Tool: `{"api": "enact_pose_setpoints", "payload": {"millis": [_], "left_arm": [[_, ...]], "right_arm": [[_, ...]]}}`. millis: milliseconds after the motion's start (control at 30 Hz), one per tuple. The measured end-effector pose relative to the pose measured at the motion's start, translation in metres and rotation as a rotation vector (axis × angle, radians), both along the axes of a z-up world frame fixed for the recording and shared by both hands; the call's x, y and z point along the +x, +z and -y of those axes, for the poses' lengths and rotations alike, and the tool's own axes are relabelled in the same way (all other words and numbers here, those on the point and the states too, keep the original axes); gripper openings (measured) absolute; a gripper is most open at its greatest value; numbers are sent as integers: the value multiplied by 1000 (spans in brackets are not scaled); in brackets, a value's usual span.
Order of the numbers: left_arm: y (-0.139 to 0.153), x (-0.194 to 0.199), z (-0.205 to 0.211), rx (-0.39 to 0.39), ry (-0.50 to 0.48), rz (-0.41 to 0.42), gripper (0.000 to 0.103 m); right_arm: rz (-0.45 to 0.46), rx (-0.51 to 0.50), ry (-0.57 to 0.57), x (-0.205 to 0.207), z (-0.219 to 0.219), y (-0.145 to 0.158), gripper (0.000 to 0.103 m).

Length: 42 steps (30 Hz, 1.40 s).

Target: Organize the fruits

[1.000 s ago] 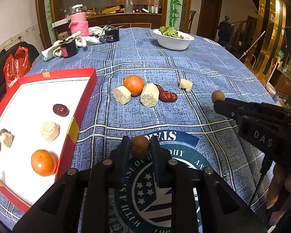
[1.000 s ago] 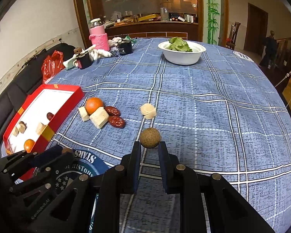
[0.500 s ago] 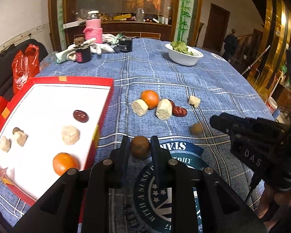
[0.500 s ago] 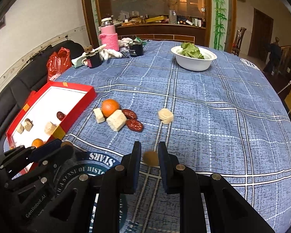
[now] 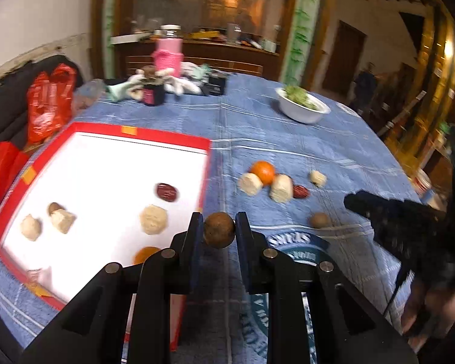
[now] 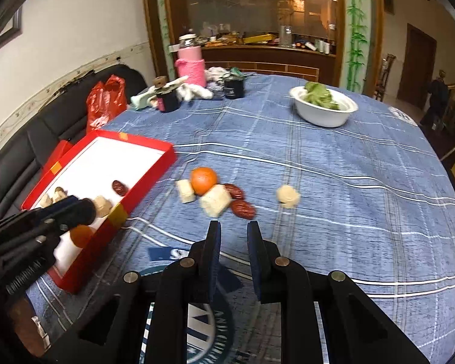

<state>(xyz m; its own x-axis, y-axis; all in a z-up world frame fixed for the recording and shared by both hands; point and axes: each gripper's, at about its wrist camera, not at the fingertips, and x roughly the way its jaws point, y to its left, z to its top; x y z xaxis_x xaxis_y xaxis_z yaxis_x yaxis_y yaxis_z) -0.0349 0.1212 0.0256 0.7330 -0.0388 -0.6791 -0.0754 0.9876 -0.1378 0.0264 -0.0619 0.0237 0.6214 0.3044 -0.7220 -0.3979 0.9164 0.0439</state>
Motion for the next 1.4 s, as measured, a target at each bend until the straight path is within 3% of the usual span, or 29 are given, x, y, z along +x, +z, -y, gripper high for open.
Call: {"api": "enact_pose_setpoints", "payload": {"millis": [200, 400, 667, 767, 833, 1000, 1100, 1200, 1400], "left_arm": [[-4, -7, 47, -47, -274, 63, 19], [-1, 9, 77, -45, -382, 75, 19], [-1, 23, 97, -19, -396, 72, 19], [-1, 20, 91, -5, -374, 75, 19], [0, 15, 76, -6, -326, 80, 19], [-3, 7, 44, -34, -237, 72, 19], [-2, 4, 35, -49, -230, 86, 19], [-2, 1, 29, -67, -232, 99, 19], [-4, -5, 24, -100, -226, 105, 19]], "right_arm": [[11, 43, -78, -4, 43, 5, 18], [-3, 93, -99, -2, 75, -2, 18], [-12, 206, -82, 0, 113, -8, 18], [-54, 188, -61, 5, 113, -14, 19], [-119, 175, -22, 14, 101, -21, 22], [-139, 85, 120, 22, 34, -25, 18], [-171, 15, 143, 29, -1, -39, 18], [-157, -32, 135, 23, -13, -42, 19], [-134, 0, 90, 13, 2, -36, 18]]}}
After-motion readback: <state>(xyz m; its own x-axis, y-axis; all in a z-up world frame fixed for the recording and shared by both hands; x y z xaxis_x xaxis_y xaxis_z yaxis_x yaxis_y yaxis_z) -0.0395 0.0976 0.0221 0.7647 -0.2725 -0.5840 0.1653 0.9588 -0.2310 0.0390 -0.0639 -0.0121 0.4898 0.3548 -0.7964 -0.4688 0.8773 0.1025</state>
